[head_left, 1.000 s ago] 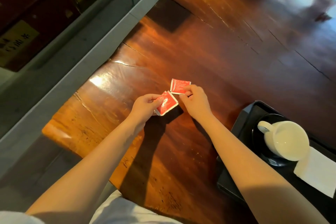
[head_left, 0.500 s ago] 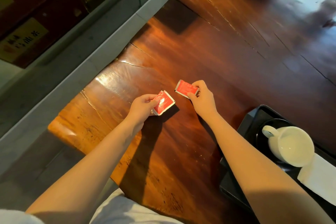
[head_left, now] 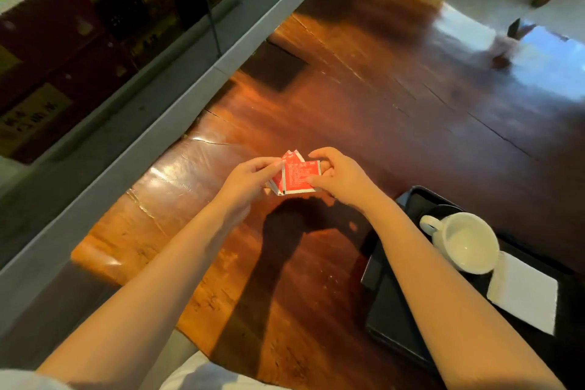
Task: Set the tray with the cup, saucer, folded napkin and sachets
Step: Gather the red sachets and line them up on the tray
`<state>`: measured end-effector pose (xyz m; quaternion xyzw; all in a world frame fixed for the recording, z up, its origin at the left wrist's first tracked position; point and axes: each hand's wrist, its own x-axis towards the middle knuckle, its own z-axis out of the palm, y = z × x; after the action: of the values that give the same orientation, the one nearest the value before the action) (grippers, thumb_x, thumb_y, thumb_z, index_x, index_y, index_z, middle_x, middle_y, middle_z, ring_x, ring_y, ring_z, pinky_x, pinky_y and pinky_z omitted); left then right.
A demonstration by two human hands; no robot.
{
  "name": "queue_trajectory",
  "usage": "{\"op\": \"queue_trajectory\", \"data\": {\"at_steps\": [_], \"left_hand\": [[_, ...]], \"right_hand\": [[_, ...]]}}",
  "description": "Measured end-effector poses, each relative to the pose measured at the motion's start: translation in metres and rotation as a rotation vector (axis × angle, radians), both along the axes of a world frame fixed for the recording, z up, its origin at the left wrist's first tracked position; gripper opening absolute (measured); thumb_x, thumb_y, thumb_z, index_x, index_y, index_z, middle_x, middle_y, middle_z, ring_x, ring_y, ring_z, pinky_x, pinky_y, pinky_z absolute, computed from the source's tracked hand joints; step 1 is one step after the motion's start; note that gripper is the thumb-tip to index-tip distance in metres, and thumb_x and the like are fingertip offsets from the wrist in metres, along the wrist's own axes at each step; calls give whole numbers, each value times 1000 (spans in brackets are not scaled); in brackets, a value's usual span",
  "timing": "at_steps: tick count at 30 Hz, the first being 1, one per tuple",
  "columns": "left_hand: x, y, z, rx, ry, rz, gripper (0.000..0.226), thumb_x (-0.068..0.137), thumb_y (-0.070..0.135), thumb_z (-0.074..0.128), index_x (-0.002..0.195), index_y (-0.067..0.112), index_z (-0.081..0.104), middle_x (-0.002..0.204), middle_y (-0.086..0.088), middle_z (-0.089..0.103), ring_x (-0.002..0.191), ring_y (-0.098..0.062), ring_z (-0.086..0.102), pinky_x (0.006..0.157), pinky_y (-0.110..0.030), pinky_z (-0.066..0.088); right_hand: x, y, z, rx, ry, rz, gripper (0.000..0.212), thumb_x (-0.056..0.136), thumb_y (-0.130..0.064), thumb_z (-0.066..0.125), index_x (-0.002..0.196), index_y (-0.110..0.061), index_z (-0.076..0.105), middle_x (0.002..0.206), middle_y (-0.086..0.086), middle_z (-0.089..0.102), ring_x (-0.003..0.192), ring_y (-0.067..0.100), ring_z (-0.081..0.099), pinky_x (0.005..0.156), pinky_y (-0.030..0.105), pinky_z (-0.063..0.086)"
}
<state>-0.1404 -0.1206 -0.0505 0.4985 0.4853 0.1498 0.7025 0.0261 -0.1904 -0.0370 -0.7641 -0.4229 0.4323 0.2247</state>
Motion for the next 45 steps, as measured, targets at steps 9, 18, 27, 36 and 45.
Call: {"op": "queue_trajectory", "data": {"at_steps": [9, 18, 27, 36, 45], "left_hand": [[42, -33, 55, 142, -80, -232, 21, 81, 16, 68, 102, 13, 67, 94, -5, 69, 86, -18, 64, 81, -45, 53], [100, -101, 90, 352, -55, -431, 15, 84, 20, 66, 98, 17, 64, 100, -4, 69, 95, -19, 65, 81, -37, 55], [146, -206, 133, 610, -450, -716, 17, 83, 13, 65, 94, 27, 65, 90, 14, 69, 90, -7, 64, 84, -25, 51], [158, -291, 144, 819, -500, -902, 9, 83, 20, 63, 86, 28, 67, 119, 15, 62, 119, -5, 49, 96, -16, 39], [140, -357, 108, 247, -232, -514, 28, 93, 14, 52, 121, 19, 58, 113, 2, 66, 93, -7, 66, 73, -24, 55]], "right_hand": [[27, -62, 54, 107, -145, 89, 41, 85, -20, 61, 126, -20, 56, 103, -3, 59, 87, 6, 48, 73, 21, 35], [47, -166, 93, 167, 11, -270, 38, 91, -33, 54, 127, -24, 48, 115, -7, 60, 98, 8, 58, 75, 17, 49], [61, -295, 129, 242, 958, -759, 41, 98, -33, 36, 120, -4, 55, 84, 14, 67, 60, 12, 57, 53, 20, 52], [69, -393, 140, 513, 902, -897, 24, 90, -14, 53, 112, -8, 63, 95, 12, 70, 76, 15, 68, 58, 24, 57], [56, -428, 96, 500, 354, -902, 22, 89, -12, 59, 107, -24, 54, 112, 3, 64, 96, 20, 67, 79, 37, 57]]}}
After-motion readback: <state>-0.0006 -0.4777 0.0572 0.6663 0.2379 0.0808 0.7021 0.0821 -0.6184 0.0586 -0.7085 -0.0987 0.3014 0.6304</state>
